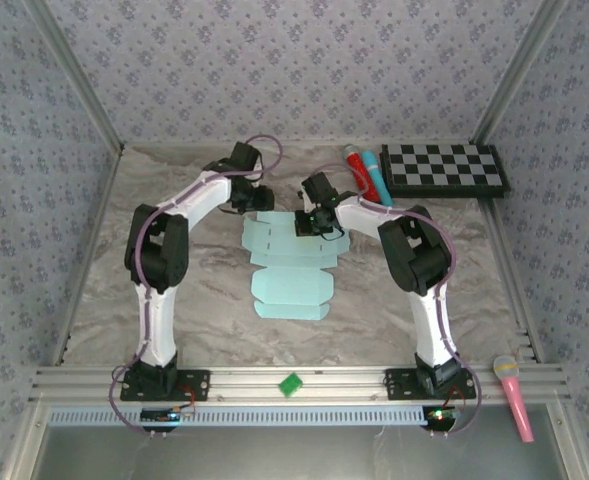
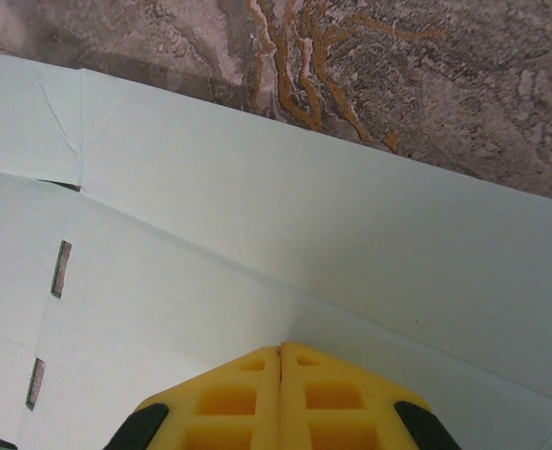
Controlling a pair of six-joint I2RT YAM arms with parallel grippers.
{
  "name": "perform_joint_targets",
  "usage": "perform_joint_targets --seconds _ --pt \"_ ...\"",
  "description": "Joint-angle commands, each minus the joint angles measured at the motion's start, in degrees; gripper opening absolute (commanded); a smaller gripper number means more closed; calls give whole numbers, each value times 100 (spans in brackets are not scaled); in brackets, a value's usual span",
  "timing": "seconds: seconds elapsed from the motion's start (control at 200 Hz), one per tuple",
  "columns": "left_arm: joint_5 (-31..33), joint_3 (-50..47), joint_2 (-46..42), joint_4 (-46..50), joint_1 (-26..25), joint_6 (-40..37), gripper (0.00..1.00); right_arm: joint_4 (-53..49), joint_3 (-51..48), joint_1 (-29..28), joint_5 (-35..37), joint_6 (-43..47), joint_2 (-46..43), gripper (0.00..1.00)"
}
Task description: Fold the paper box
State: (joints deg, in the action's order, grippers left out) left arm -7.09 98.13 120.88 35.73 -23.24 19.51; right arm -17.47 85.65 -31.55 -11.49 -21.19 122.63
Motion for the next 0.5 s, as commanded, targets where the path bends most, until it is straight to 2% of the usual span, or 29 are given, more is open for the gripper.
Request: perform_joint_targets --seconds 0.0,0.145,0.5 --pt "257 323 195 465 31 23 47 -271 -166 -12 -46 -26 67 6" --pt "317 495 417 637 22 41 50 -254 -177 -18 -71 -35 77 6" --pt "-72 730 664 823 4 -164 49 -252 -175 -26 -82 -60 72 6"
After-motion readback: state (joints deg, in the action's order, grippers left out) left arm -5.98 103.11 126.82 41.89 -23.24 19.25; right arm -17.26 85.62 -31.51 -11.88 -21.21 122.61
